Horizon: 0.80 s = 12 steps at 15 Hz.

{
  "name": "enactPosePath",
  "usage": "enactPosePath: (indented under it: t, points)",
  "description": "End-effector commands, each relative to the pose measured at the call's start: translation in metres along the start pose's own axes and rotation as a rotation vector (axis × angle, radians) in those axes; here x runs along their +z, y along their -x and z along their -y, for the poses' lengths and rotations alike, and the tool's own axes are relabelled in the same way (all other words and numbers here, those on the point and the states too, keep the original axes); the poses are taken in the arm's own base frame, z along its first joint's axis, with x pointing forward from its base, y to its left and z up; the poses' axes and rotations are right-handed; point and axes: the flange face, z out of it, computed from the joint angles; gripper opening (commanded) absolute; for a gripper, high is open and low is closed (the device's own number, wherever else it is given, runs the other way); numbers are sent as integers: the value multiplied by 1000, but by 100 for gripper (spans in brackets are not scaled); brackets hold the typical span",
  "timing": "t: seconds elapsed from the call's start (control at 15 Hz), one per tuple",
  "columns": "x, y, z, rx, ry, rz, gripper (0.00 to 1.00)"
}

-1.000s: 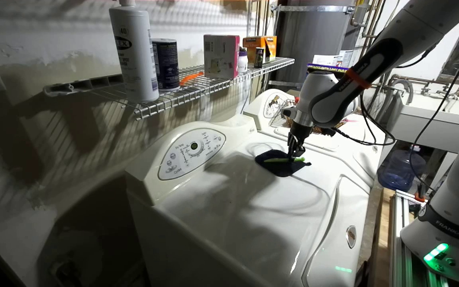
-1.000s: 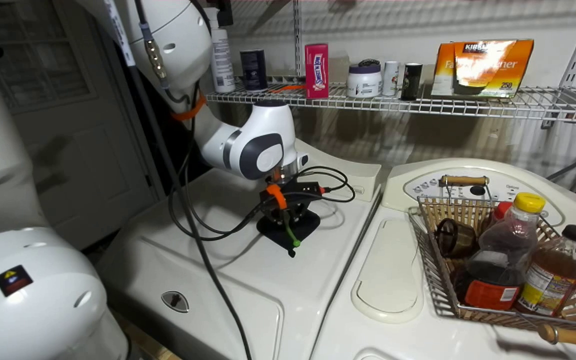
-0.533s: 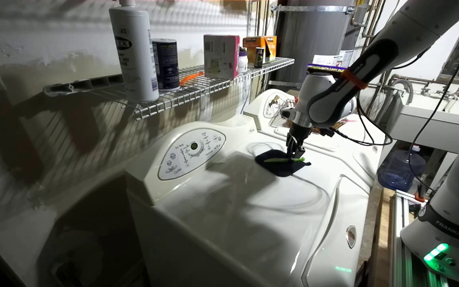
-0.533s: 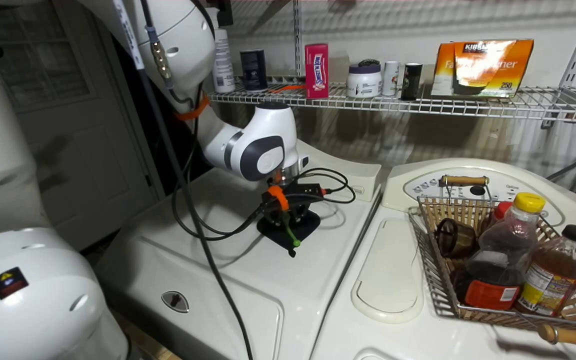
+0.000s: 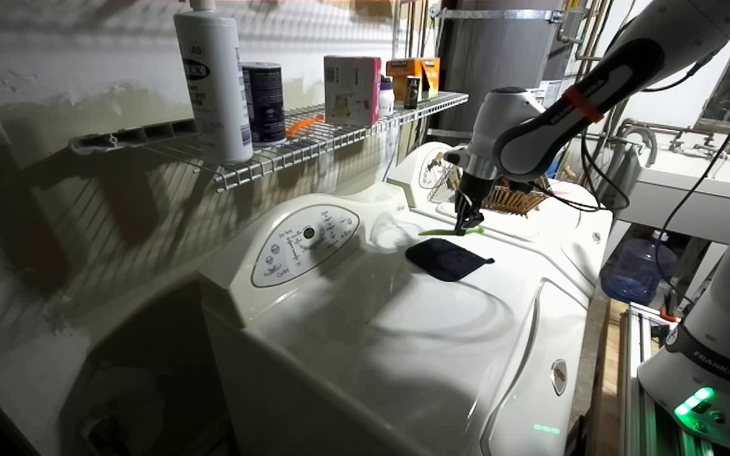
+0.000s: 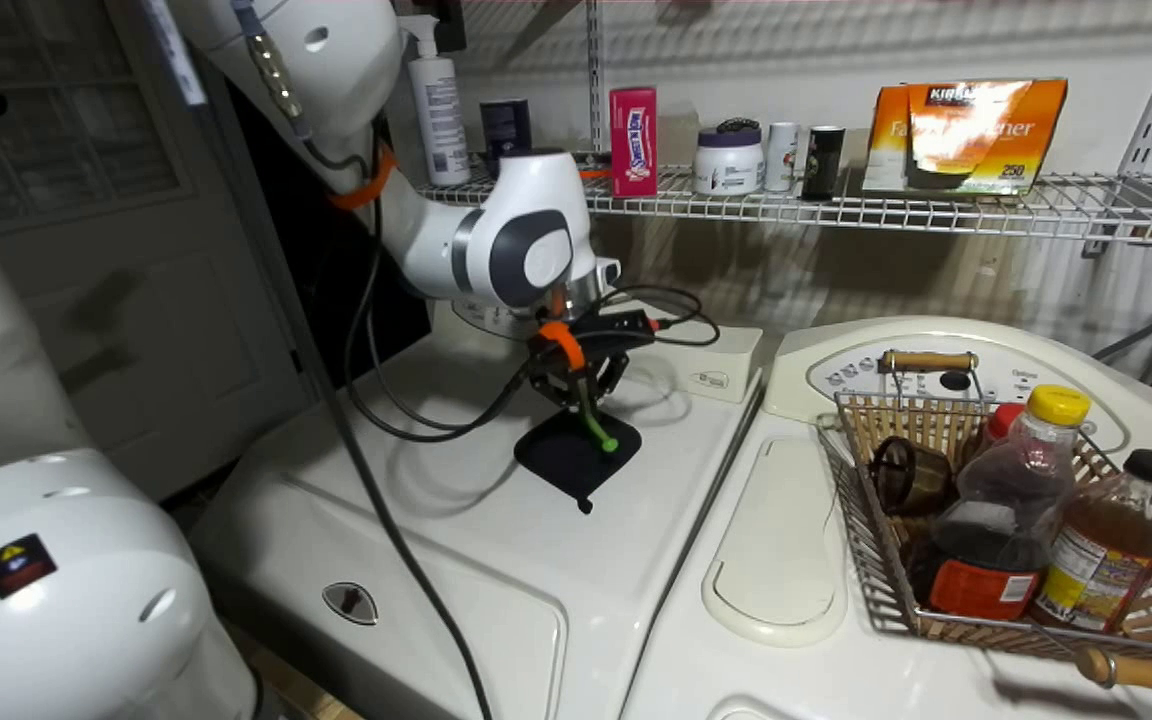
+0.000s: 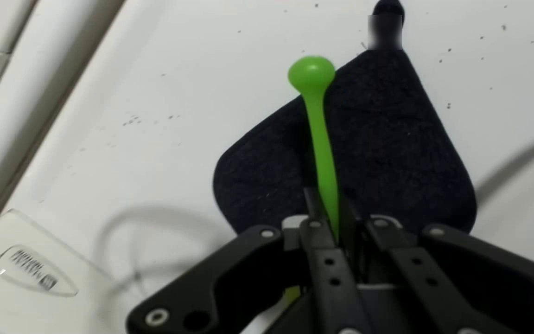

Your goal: Pick up the green knife and put it on the rack

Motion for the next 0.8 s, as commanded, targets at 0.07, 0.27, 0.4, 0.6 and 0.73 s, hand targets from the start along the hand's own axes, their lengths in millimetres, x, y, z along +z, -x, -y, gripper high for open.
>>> enactPosePath:
  t: [0.07, 0.27, 0.4, 0.6, 0.73]
  points:
    - [-105, -18, -1, -120, 139, -75, 3]
    - [-159, -47, 6, -205, 265, -184, 3]
    - [-186, -68, 15, -257, 343, -248, 3]
    - [-212, -100, 30, -362, 456, -329, 3]
    - [-222, -116, 38, -414, 532, -405, 3]
